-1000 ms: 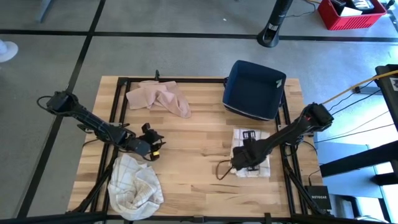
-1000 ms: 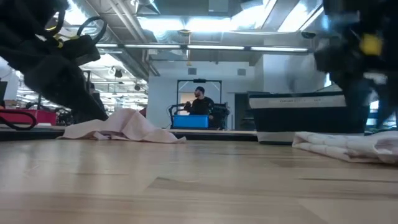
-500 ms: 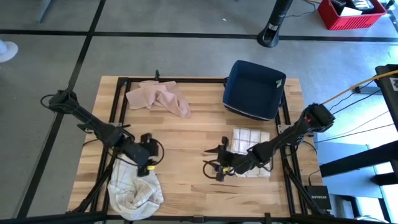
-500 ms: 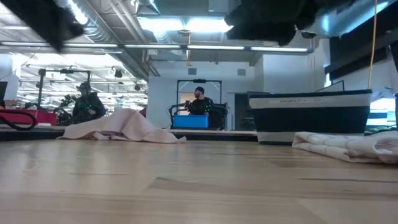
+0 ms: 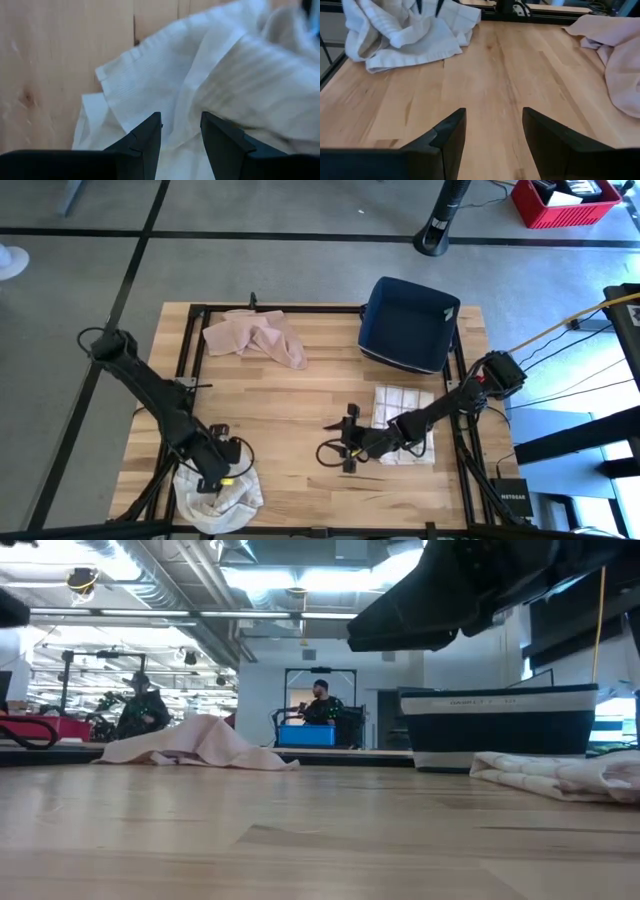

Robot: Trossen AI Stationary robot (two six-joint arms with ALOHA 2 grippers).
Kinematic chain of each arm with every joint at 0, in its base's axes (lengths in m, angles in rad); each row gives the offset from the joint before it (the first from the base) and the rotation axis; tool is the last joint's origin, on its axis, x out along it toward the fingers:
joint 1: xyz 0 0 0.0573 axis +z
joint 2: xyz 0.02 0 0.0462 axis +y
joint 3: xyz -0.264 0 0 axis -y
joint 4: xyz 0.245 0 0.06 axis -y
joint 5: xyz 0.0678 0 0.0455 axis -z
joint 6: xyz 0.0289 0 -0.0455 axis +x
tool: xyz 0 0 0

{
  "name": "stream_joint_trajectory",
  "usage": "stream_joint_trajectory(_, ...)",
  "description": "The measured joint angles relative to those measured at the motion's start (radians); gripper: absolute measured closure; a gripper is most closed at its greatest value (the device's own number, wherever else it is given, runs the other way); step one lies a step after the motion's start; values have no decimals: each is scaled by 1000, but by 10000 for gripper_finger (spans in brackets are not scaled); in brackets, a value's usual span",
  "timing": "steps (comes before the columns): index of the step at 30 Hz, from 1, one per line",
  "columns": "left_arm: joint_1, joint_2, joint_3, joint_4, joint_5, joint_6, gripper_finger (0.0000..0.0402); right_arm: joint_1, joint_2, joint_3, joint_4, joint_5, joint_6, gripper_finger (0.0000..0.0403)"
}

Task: Fold towel
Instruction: Fold the white with grey-stripe towel

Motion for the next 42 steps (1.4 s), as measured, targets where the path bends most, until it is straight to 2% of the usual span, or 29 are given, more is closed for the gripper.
stream_joint_trajectory(6,0,95,-1,15,28,50,277,1,0,0,-1,0,1,205)
stream_joint_trajectory(8,18,104,-1,7,42,60,300,1,0,0,0,0,2,205)
stream_joint_trajectory(12,98,86,-1,2,51,80,381,0,0,0,4,0,-12,205)
stream_joint_trajectory(15,164,43,13,1,44,116,390,-1,0,0,26,10,-77,205)
stream_joint_trajectory(18,226,-6,43,-7,-49,204,388,-12,-4,18,44,23,-193,205)
stream_joint_trajectory(22,307,-76,121,-44,-266,348,398,-19,-18,88,29,92,-362,205)
stream_joint_trajectory(28,375,-155,263,-47,-614,512,397,-19,-49,231,-161,168,-472,205)
stream_joint_trajectory(32,366,-186,350,-48,-735,543,398,-42,-51,331,-295,212,-497,205)
stream_joint_trajectory(39,238,-211,385,-33,-884,522,399,-137,-51,401,-353,82,-439,205)
stream_joint_trajectory(42,205,-205,385,-18,-908,546,397,-193,-51,401,-392,-42,-378,205)
